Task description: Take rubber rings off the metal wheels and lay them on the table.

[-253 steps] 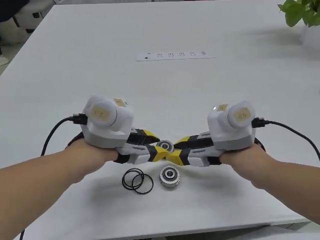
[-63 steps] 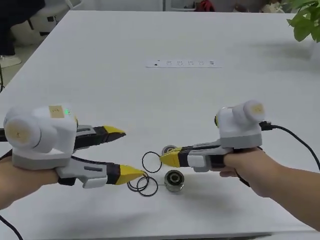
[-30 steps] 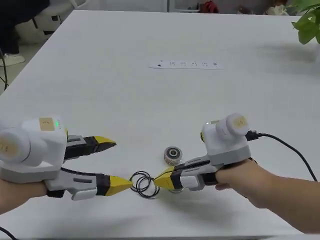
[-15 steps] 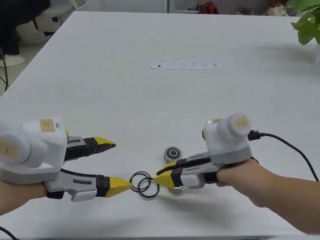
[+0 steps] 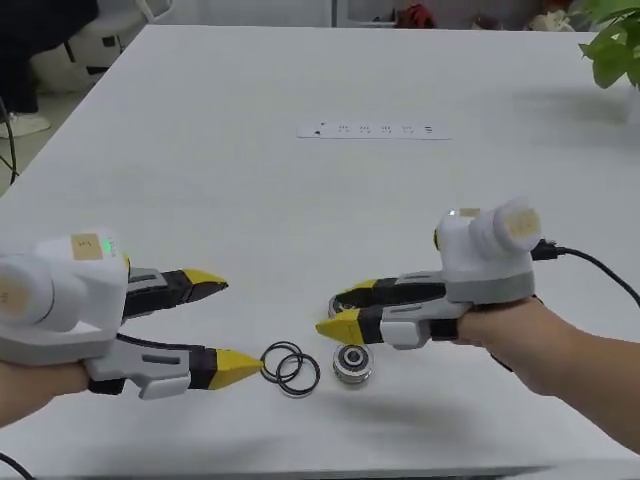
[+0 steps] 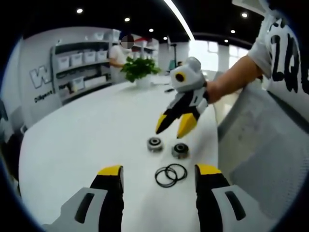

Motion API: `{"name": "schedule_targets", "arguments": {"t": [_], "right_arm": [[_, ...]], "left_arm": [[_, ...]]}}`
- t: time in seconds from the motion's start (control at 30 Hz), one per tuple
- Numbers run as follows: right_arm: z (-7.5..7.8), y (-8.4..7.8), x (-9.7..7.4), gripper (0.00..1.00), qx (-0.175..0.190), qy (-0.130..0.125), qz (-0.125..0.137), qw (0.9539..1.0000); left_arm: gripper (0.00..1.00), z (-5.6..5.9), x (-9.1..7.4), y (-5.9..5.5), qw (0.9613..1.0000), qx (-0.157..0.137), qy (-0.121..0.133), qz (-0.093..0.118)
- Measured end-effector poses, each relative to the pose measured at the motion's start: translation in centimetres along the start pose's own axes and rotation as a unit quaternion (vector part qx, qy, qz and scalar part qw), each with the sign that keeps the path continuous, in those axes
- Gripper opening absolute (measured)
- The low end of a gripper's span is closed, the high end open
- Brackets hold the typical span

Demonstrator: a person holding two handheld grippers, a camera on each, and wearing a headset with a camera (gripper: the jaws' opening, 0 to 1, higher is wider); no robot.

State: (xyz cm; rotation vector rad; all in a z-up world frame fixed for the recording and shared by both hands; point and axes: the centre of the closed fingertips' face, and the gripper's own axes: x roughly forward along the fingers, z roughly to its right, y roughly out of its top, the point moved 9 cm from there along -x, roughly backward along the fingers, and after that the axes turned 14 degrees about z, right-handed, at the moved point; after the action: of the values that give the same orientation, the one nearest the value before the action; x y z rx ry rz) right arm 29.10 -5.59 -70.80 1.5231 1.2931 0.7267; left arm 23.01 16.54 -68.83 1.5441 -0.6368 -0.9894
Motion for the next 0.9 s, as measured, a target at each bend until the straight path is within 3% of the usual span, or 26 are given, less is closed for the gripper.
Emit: {"name": "schedule_targets", "arguments": {"t": [0.47,0.7,0.9], "right_arm": [[-0.3,1.5,-3.6,0.60,-0.067,-0.038,0.015,0.9969],[-0.2,1.2,-5.7,0.70,-0.070,-0.065,0.018,0.9953],[-0.7,0.5,-7.4,0.77,-0.092,-0.082,0.001,0.9923]], "left_arm": [[0.63,-0.2,-0.5,1.0,0.9999,0.006,0.011,0.011],[0.65,-0.1,-0.9,1.2,0.9997,0.002,0.017,0.015],[0.68,0.1,-1.3,1.0,0.9996,-0.006,0.023,0.015]]}}
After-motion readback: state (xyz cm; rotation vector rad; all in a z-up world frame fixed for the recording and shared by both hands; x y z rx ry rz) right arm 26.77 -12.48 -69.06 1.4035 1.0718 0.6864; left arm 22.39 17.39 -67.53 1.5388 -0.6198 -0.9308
